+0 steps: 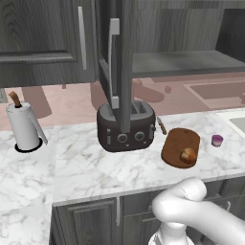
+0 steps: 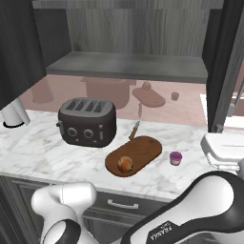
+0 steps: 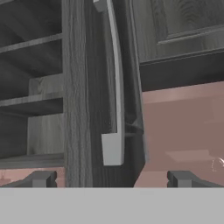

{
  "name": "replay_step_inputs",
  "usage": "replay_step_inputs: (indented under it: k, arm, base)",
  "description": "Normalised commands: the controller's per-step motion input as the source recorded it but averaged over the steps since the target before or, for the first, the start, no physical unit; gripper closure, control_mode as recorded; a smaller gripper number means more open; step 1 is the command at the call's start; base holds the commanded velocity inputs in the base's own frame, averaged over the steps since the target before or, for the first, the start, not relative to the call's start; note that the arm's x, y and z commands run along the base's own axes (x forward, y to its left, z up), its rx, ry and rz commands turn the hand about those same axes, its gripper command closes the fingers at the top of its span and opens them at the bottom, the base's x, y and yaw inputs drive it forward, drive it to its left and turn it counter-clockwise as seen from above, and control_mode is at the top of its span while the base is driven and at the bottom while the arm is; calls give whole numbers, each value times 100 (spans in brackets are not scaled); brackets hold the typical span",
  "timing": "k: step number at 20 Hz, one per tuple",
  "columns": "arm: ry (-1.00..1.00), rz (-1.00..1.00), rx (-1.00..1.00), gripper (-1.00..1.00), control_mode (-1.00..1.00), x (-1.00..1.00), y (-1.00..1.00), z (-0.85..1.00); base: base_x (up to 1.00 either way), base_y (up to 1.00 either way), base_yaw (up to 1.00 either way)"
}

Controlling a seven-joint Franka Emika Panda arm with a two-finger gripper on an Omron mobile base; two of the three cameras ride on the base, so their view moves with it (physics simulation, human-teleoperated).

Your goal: Pick the bread, place it on the cutting board, pick the jam, place it on the counter, and close the cabinet.

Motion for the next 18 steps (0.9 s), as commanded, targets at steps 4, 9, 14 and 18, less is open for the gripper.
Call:
replay_step_inputs:
  k: [4,9,14,18]
  arm:
    - [0,8,0,-100,-100,3,-8,0]
    - [0,8,0,-100,-100,6,-4,0]
    - [0,6,0,-100,-100,8,-1,0]
    - [-2,5,0,-100,-100,5,0,0]
  base:
    - [0,0,0]
    - [0,0,0]
    - [0,0,0]
    - [0,0,0]
